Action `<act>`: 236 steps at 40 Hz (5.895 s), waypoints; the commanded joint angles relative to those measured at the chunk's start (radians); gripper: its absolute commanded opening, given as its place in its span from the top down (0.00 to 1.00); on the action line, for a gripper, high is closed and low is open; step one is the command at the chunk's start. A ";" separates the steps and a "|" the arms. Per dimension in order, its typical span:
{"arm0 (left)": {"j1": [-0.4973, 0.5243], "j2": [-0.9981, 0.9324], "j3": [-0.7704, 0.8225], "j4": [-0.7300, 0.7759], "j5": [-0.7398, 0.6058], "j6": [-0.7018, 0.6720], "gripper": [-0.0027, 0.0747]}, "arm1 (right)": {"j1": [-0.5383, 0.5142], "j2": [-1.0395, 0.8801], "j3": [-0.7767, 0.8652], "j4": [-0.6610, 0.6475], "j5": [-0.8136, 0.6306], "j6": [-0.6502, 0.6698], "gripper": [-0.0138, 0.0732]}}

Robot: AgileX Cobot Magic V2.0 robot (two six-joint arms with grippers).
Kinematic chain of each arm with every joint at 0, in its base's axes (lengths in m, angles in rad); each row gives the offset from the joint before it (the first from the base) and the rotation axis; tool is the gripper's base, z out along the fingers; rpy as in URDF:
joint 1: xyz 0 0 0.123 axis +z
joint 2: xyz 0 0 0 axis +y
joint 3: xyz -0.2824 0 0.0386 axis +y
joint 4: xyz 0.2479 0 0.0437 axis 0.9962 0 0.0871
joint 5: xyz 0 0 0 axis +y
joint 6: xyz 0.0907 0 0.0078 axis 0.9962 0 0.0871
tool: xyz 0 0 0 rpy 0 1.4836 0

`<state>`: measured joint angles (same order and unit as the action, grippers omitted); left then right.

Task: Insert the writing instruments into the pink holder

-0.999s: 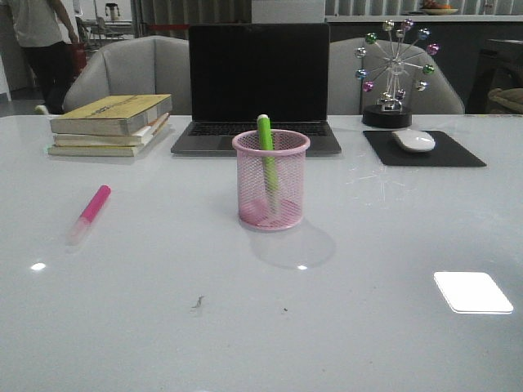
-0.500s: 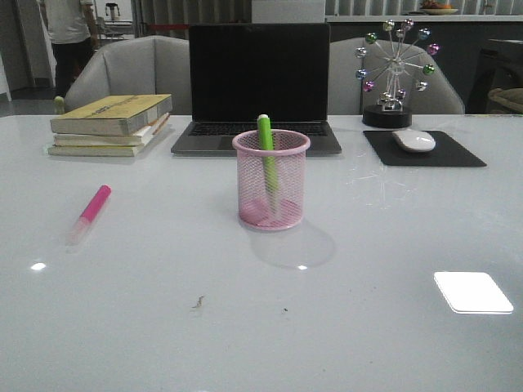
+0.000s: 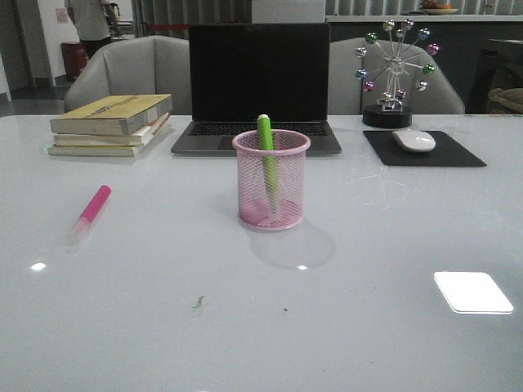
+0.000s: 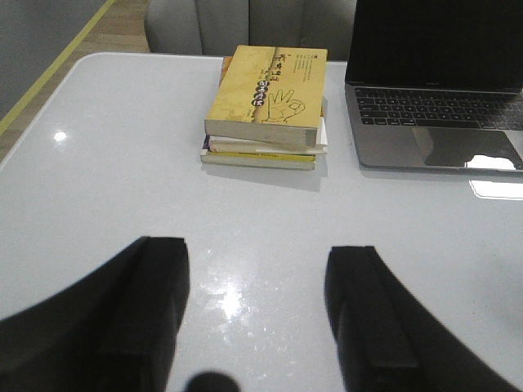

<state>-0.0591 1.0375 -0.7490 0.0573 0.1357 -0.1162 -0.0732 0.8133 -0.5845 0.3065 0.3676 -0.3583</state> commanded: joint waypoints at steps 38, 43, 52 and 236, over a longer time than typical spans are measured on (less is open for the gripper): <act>-0.099 0.699 -0.801 -0.086 0.540 -0.003 0.39 | -0.006 -0.004 -0.027 0.002 -0.065 -0.008 0.41; -0.100 0.810 -0.883 -0.144 0.617 -0.003 0.39 | -0.006 -0.004 -0.027 0.002 -0.065 -0.008 0.41; -0.100 0.933 -0.938 -0.161 0.670 -0.003 0.39 | -0.006 -0.004 -0.027 0.002 -0.065 -0.008 0.41; -0.613 0.866 -0.515 -0.281 -0.805 0.099 0.55 | -0.006 -0.004 -0.027 0.002 -0.064 -0.008 0.41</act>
<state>-0.6761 1.9941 -1.2302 -0.2433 -0.6245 -0.0211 -0.0732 0.8133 -0.5845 0.3065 0.3715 -0.3598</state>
